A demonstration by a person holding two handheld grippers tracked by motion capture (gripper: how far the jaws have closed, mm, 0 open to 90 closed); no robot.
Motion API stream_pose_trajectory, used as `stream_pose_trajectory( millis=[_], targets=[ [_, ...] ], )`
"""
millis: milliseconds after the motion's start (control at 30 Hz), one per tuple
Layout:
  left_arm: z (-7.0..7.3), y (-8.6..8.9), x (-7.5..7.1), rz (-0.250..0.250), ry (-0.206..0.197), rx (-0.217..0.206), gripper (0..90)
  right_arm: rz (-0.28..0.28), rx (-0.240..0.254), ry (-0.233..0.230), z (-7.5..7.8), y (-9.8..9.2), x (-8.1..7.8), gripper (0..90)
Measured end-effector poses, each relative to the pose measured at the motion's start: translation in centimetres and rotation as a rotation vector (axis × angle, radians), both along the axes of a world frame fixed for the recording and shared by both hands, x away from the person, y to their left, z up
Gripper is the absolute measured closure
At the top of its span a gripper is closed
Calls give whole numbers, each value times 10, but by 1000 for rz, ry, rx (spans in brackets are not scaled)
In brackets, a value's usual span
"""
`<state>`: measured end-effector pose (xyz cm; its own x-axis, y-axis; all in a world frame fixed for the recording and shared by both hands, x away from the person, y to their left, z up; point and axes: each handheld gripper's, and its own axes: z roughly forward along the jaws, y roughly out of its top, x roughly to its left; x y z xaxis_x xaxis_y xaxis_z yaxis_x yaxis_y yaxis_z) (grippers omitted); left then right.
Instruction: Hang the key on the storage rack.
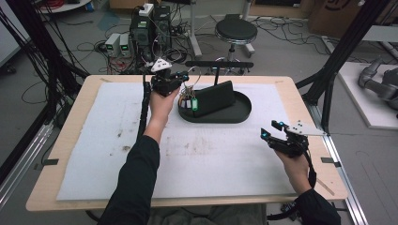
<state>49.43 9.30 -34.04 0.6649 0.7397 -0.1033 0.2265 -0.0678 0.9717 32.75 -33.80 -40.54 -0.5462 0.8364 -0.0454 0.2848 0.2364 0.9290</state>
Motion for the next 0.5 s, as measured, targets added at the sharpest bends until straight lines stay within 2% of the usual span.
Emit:
stream_pose_trajectory(
  millis=[300,400,433,500],
  targets=[
    [1,4,-2,44,-6,17,746,0,0,0,0,0,0,422],
    [2,4,-3,55,-2,35,672,0,-3,-1,0,0,0,422],
    [2,4,-4,58,0,39,672,0,-3,-1,0,0,0,422],
    [3,5,-7,67,-1,36,595,-2,-4,0,0,1,0,422]
  ],
)
